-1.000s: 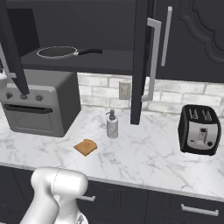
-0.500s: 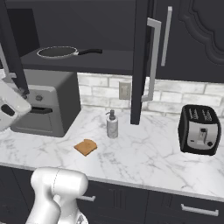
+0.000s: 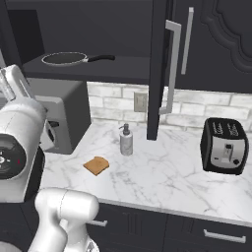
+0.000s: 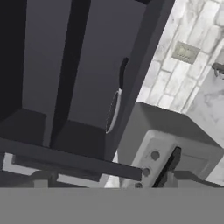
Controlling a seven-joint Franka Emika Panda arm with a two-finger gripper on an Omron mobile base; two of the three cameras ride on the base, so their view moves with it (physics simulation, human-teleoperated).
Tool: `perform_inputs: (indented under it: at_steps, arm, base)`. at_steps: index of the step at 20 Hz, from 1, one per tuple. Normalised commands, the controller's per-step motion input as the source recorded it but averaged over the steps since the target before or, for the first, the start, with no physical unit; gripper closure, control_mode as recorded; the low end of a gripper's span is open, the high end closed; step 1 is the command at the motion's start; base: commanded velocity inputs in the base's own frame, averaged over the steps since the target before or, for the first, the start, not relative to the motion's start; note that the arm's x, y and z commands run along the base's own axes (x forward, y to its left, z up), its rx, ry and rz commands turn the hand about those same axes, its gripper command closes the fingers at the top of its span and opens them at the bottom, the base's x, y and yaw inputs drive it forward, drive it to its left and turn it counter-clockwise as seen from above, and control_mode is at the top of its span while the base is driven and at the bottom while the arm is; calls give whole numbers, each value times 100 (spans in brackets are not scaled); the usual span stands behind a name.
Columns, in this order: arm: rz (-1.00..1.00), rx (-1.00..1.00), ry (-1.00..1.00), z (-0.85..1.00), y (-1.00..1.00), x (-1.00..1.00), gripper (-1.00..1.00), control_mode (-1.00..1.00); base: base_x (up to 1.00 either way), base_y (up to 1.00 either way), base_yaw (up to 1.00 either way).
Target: Pick the pan from the cabinet and place it on the stove. Then turn on the stove burner for the pan.
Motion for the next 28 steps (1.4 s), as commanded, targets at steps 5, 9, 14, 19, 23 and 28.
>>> perform_inputs:
  at_steps: [5,9,14,19,23,28]
  arm:
    - [16,8,12,-15,23,59,-100,-100]
    - [15,8,9,-4,27,62,-100,-100]
    - [15,7,6,-1,38,63,-100,-100]
    - [19,5,8,-1,48,58,-100,-100]
    - [19,5,8,-1,46,60,-100,-100]
    - [20,5,2,0,39,38,-100,-100]
  base:
    - [0,0,0]
    - [0,0,0]
    - [0,0,0]
    - [0,0,0]
    - [0,0,0]
    - [0,0,0]
